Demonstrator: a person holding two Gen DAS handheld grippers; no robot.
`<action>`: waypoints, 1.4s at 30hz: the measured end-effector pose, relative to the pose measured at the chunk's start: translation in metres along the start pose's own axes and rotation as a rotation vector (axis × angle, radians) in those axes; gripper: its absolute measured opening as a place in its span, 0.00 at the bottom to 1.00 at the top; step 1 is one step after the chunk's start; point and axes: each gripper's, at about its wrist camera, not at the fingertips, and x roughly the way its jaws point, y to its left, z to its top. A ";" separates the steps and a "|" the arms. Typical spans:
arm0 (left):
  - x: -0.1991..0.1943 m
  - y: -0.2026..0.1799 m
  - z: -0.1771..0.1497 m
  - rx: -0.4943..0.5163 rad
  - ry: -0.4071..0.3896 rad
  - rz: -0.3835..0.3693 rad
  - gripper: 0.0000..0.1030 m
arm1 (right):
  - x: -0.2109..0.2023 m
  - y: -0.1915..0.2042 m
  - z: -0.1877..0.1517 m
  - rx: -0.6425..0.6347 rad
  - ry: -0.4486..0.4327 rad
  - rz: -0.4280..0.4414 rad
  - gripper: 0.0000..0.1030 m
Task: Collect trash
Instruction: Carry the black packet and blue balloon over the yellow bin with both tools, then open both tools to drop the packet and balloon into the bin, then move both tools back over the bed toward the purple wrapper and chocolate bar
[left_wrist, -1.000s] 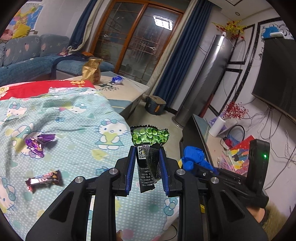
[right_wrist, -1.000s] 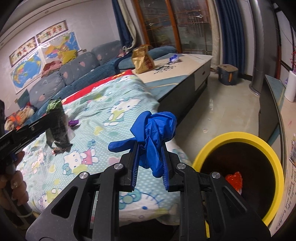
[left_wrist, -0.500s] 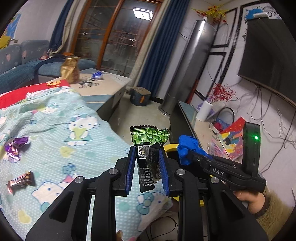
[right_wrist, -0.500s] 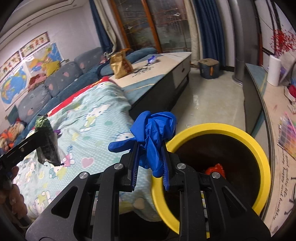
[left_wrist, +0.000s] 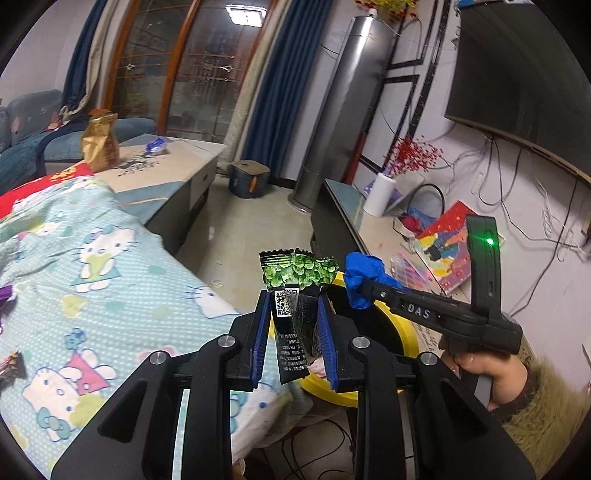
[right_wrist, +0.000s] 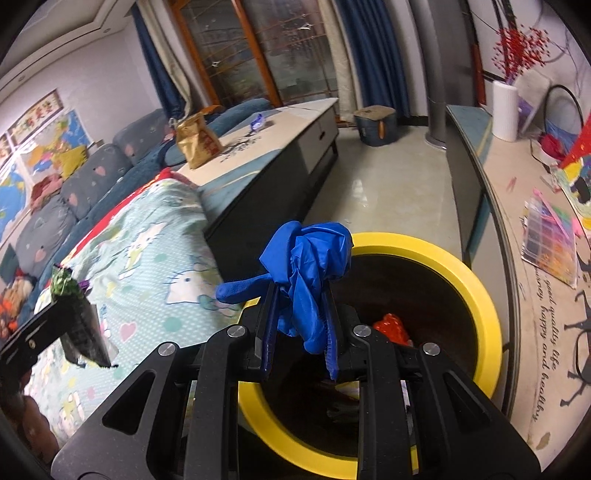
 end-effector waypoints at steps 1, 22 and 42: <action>0.003 -0.003 -0.001 0.006 0.004 -0.005 0.23 | 0.000 -0.004 0.000 0.007 0.001 -0.005 0.16; 0.062 -0.049 -0.025 0.097 0.105 -0.093 0.23 | 0.007 -0.059 -0.010 0.124 0.043 -0.062 0.21; 0.057 -0.020 -0.012 0.025 0.029 0.009 0.91 | -0.007 -0.050 -0.005 0.128 -0.013 -0.063 0.56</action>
